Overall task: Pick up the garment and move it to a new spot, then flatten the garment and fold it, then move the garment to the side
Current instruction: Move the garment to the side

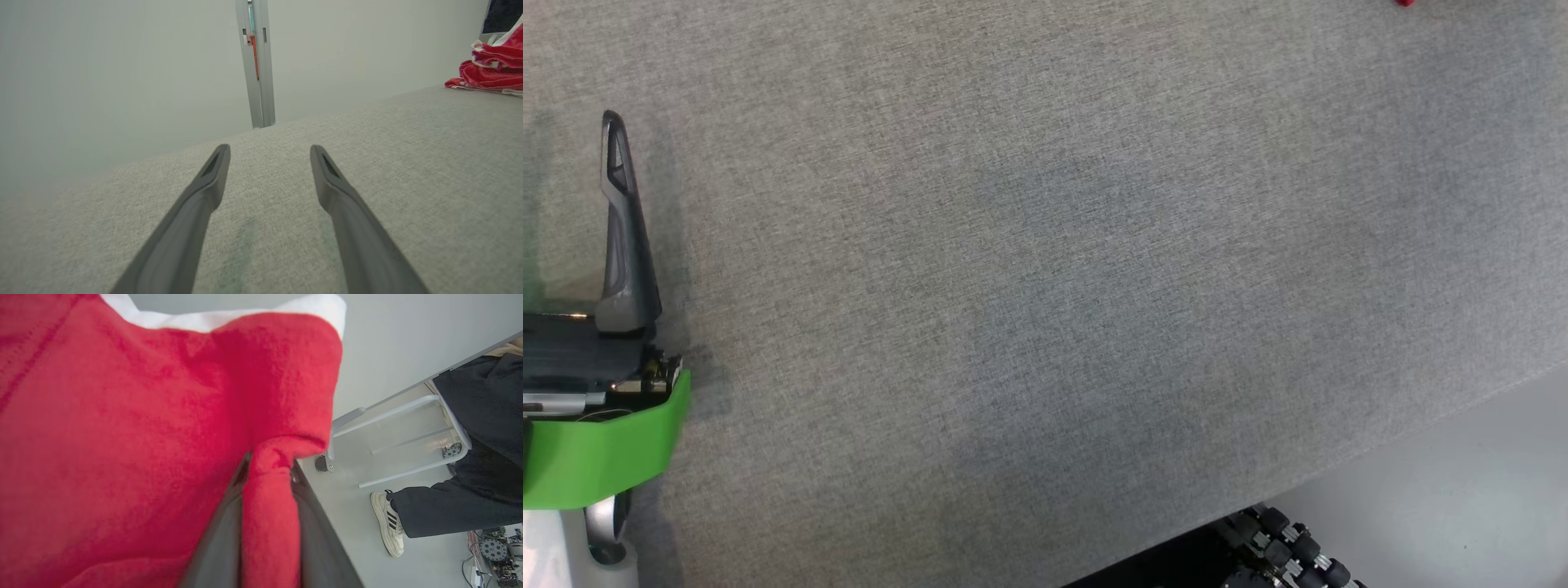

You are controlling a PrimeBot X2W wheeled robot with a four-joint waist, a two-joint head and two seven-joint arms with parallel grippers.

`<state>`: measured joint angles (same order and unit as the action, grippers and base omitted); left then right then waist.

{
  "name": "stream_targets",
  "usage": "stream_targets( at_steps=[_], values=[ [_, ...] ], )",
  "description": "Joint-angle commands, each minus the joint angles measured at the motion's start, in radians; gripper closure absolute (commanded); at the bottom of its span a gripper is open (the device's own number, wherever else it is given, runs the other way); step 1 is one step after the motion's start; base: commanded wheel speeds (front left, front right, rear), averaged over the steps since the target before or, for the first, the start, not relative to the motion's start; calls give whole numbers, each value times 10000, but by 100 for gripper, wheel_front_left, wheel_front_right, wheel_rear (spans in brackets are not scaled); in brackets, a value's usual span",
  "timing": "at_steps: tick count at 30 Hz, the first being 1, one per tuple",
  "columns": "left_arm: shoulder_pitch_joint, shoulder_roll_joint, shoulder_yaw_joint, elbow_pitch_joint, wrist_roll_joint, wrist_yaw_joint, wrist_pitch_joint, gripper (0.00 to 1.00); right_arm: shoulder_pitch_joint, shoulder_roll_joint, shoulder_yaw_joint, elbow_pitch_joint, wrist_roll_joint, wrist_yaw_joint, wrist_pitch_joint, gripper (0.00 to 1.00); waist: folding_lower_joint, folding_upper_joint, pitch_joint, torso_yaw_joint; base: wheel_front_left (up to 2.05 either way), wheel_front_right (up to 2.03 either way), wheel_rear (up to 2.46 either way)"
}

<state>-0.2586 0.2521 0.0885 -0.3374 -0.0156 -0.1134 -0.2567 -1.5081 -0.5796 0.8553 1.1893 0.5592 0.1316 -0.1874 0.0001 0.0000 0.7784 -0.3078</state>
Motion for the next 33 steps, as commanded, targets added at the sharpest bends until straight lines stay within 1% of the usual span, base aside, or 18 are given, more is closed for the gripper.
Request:
stream_targets(
  at_steps=[1,7,10,13,15,17,20,24,28,33],
  values=[
    [-77,67,23,124,-91,79,-16,0,-150,48,-14,222,-120,-19,-113,0,-1,0,10,99,0,0,0],
    [54,-35,99,340,-189,207,-58,0,-246,19,-307,782,-597,-19,-638,0,-1,0,-276,235,0,0,0],
    [209,-114,124,621,-214,286,-60,0,-193,151,-933,757,-564,-19,-773,0,-1,0,-663,321,0,0,0],
    [287,-240,129,881,-295,358,-77,0,242,184,-1748,-179,-696,-19,-768,0,-1,0,-1135,475,0,0,0],
    [401,-315,178,1019,-333,431,-79,0,742,252,-2624,-1149,-674,-19,-765,0,-1,0,-1479,565,0,0,0],
    [566,-391,261,1083,-375,491,-80,0,1398,357,-3292,-2164,-1045,-19,-767,0,-1,0,-1790,635,0,0,0],
    [848,-552,408,1262,-489,562,-76,0,2514,823,-4270,-3634,-1692,-18,-769,0,-1,0,-2317,733,0,0,0],
    [1196,-807,506,1596,-601,612,-75,0,4017,1517,-5295,-5095,-2439,-18,-770,0,-1,0,-3000,982,0,0,0],
    [1566,-1069,670,1967,-710,654,-76,0,5417,2357,-5846,-6120,-2903,-18,-771,0,-1,0,-3670,1172,0,0,0],
    [1995,-1319,827,2297,-787,592,-77,0,6921,3168,-5998,-6949,-3173,-18,-772,0,-1,0,-4430,1382,0,0,0]
  ],
)
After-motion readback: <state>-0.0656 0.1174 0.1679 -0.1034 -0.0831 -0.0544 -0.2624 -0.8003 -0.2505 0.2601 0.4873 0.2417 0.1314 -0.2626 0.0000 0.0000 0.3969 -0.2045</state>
